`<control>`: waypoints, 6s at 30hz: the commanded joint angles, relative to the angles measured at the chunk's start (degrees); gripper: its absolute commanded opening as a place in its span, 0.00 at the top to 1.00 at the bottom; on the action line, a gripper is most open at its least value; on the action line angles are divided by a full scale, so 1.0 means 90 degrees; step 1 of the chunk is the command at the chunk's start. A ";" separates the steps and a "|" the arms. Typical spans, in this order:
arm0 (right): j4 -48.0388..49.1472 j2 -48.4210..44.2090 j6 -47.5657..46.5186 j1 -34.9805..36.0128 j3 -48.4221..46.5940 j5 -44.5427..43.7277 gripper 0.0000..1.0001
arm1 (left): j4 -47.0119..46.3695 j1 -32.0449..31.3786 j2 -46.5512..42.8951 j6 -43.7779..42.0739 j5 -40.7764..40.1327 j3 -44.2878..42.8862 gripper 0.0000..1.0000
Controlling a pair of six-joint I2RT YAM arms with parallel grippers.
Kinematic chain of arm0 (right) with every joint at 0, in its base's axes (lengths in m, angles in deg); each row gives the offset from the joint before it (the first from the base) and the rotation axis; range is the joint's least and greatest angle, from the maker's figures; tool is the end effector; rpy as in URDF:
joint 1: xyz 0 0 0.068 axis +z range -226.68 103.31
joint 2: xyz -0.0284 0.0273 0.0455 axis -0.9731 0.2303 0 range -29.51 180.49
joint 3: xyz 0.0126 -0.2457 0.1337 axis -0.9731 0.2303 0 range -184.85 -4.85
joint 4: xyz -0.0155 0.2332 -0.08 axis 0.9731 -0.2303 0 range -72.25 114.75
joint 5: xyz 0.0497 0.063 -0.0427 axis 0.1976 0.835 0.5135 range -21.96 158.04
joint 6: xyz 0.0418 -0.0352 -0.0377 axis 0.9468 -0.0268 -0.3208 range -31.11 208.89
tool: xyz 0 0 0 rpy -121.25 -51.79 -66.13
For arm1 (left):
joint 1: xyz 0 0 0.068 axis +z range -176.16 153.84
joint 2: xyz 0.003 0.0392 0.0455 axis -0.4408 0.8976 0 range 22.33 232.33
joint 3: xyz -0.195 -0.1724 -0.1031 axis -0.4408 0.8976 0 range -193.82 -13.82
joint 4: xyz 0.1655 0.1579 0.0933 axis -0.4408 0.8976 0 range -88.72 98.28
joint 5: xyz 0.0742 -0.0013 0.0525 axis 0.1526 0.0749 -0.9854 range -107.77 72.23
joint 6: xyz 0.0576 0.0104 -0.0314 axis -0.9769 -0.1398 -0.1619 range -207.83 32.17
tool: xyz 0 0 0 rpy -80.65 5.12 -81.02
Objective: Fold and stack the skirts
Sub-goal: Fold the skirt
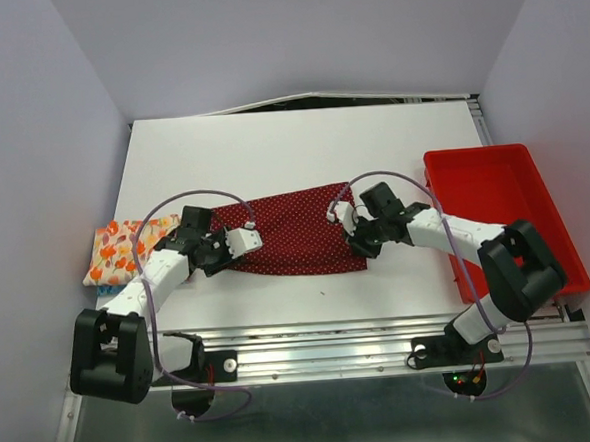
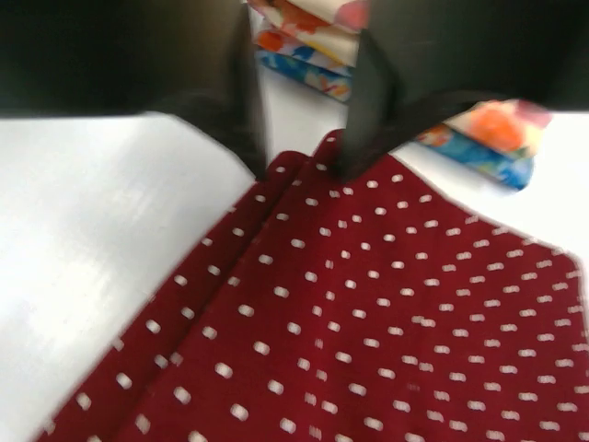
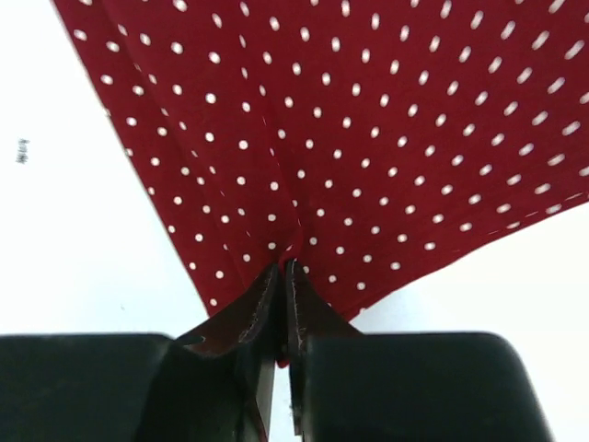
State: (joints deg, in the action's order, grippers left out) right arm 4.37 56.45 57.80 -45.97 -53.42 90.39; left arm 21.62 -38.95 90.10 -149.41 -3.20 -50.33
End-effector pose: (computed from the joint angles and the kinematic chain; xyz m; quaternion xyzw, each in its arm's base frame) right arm 0.2349 0.1629 0.1888 -0.5302 0.7810 0.1853 0.2730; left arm 0.2138 -0.0622 0.1989 0.5994 0.7211 0.0258 0.3465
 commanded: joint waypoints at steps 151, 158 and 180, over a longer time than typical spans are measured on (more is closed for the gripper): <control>0.1270 0.4785 0.4882 0.0318 -0.5967 0.2556 0.41 | 0.3082 -0.3226 0.0605 -0.0062 0.0100 -0.2975 1.00; 0.0331 0.5674 0.4012 -0.0054 -0.7737 0.1689 0.40 | 0.3228 -0.3217 0.0693 -0.0003 0.0276 -0.3013 1.00; 0.0927 0.6065 0.3972 0.0005 -0.6038 0.2731 0.74 | 0.3688 -0.1831 0.3367 0.0006 0.0042 -0.5864 0.99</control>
State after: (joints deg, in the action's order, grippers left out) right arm 16.41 111.48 95.55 -46.75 -111.23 114.11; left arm 54.45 -57.97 117.02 -148.51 -1.80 -98.96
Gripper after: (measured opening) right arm 0.260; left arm 0.168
